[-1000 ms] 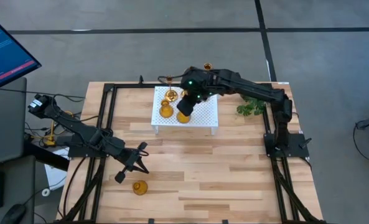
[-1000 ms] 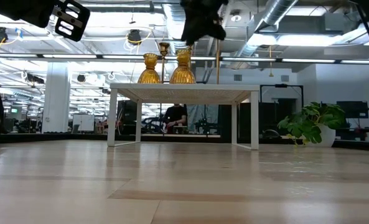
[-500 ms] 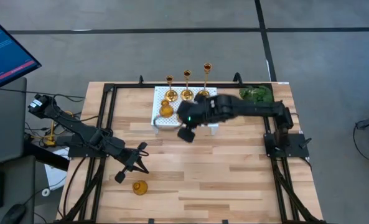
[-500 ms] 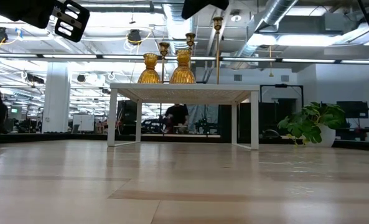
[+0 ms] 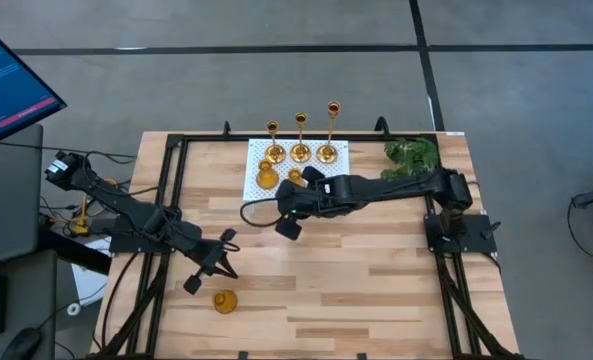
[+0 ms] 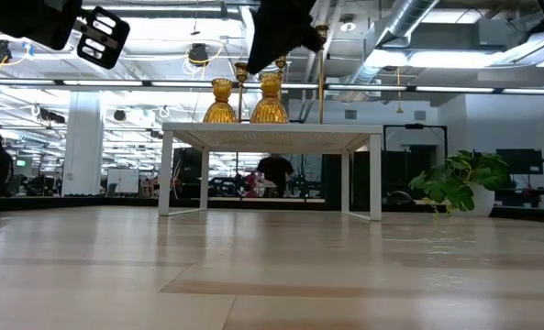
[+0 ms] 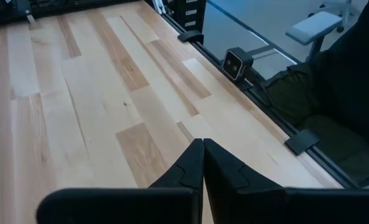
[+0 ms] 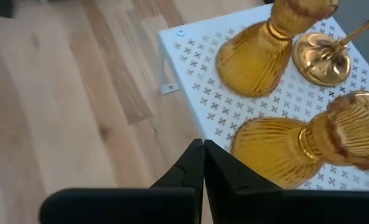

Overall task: Pick & Place candle stick holders
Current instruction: Put the right yellow glass candle holder on the shelf aligned with the other yellow glass candle holder

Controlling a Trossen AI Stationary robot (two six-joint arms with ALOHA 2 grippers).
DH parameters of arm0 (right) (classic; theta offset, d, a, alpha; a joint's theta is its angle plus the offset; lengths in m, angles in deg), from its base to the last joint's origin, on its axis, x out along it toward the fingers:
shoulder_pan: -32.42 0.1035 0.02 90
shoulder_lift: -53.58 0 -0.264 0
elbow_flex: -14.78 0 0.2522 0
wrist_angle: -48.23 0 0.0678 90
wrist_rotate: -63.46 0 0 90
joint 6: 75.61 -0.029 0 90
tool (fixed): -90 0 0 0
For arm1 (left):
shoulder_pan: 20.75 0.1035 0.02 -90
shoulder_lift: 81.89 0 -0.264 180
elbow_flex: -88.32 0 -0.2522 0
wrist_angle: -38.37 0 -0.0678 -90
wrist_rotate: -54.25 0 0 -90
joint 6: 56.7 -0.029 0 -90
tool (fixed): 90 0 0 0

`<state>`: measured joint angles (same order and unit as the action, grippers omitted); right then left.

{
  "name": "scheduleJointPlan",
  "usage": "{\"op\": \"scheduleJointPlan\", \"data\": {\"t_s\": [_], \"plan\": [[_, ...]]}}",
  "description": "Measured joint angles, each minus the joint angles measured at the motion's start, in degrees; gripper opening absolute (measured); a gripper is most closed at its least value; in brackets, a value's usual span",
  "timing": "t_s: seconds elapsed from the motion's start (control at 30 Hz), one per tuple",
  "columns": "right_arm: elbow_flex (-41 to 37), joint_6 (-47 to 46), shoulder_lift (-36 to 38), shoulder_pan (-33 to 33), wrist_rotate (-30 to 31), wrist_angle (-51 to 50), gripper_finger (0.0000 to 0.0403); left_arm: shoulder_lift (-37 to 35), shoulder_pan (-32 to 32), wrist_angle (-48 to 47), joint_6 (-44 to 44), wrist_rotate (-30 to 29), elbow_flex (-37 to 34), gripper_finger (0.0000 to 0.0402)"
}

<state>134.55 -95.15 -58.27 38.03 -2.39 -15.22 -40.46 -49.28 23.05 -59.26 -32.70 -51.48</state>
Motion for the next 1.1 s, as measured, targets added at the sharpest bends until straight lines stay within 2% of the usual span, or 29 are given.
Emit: {"op": "scheduleJointPlan", "data": {"t_s": [0.33, 0.53, 0.7, 0.77, 1.1], "plan": [[-7.0, 0.5, 0.1, -0.3, 0.5, 8.5, 0.0, 0.0, 0.0, -0.2, 1.5, 0.0, 0.0, 0.0009], [-8.8, 1.4, 0.3, 0.8, 4.3, 11.4, 0.0, 0.0, 0.0, -0.2, 1.5, 0.0, 0.0, 0.0007], [-12.6, 2.9, 1.9, 1.1, 4.5, 17.6, 0.0, 0.0, 0.0, -1.1, 1.5, 0.0, 0.0, 0.0008], [-15.6, 2.3, 3.3, 1.1, 4.7, 18.5, 0.0, 0.0, 0.0, -1.2, 1.5, 0.0, 0.0, 0.0007], [-35.4, 2.8, 14.2, 1.2, 7.9, 44.6, 0.0, 0.7, 0.0, -2.1, 1.5, 0.0, 0.1, 0.0009]]}}
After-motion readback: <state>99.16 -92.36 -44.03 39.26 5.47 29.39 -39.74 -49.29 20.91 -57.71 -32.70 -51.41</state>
